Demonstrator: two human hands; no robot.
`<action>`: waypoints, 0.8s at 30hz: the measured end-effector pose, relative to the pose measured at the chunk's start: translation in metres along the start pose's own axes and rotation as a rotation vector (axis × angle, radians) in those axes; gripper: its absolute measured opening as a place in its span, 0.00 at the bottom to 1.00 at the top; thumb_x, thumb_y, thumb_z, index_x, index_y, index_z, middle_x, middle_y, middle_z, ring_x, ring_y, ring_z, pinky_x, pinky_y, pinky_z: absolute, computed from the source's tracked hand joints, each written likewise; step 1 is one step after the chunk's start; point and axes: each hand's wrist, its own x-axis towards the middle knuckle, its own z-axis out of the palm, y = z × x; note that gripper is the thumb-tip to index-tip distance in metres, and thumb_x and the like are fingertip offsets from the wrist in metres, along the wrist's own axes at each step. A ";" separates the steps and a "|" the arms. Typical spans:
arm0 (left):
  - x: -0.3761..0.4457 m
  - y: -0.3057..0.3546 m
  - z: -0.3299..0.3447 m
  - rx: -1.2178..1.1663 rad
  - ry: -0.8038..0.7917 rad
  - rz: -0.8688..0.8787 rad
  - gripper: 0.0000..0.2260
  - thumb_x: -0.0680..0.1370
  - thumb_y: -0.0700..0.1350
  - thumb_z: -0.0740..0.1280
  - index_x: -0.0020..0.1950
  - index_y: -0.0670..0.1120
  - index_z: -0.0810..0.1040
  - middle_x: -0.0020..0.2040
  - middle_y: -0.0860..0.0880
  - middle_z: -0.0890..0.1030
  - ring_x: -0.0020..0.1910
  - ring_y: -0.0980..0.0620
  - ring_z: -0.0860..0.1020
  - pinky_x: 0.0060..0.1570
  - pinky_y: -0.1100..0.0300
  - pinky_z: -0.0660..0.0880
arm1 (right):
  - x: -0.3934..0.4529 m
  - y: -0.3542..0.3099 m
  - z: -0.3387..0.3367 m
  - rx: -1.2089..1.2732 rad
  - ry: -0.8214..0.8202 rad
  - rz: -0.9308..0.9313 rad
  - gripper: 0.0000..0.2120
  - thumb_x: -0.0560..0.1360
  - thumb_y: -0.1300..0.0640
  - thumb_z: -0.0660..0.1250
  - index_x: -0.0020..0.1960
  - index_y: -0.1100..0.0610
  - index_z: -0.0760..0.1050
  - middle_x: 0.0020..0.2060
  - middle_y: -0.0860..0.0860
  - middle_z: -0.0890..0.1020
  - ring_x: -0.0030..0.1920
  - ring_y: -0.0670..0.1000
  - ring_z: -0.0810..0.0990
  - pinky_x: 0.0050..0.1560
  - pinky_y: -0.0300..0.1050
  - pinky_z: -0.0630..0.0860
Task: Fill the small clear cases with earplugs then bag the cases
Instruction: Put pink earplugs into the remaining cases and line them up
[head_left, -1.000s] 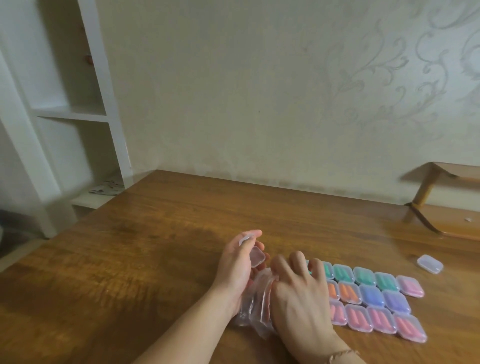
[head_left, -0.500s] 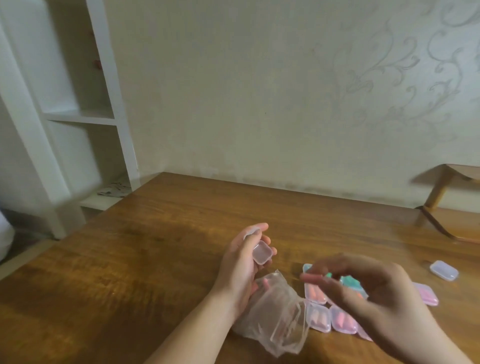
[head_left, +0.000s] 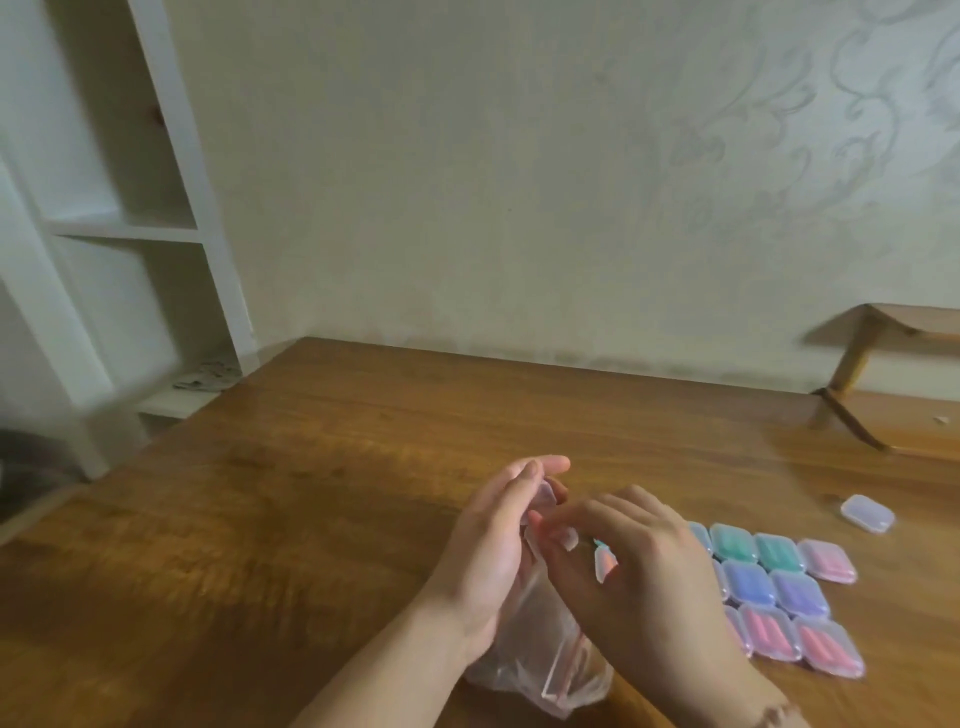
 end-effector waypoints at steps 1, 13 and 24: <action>0.000 0.000 0.000 0.007 0.004 -0.001 0.15 0.84 0.50 0.55 0.60 0.49 0.81 0.54 0.36 0.79 0.50 0.46 0.81 0.55 0.53 0.79 | 0.000 -0.001 0.000 -0.001 -0.003 -0.005 0.02 0.69 0.51 0.72 0.42 0.45 0.81 0.39 0.37 0.82 0.37 0.45 0.75 0.33 0.47 0.75; 0.003 -0.004 -0.005 0.032 0.053 0.036 0.15 0.82 0.55 0.56 0.58 0.55 0.81 0.58 0.44 0.79 0.52 0.57 0.81 0.49 0.64 0.79 | -0.001 0.001 -0.007 0.082 -0.038 -0.060 0.05 0.72 0.50 0.73 0.47 0.46 0.83 0.47 0.39 0.81 0.46 0.45 0.76 0.43 0.41 0.74; 0.021 -0.008 -0.014 -0.137 0.391 -0.114 0.15 0.82 0.59 0.58 0.56 0.54 0.81 0.56 0.46 0.80 0.53 0.47 0.78 0.55 0.50 0.73 | -0.011 0.021 -0.039 -0.079 -0.598 -0.187 0.07 0.69 0.38 0.62 0.43 0.29 0.78 0.72 0.29 0.59 0.77 0.46 0.51 0.63 0.48 0.67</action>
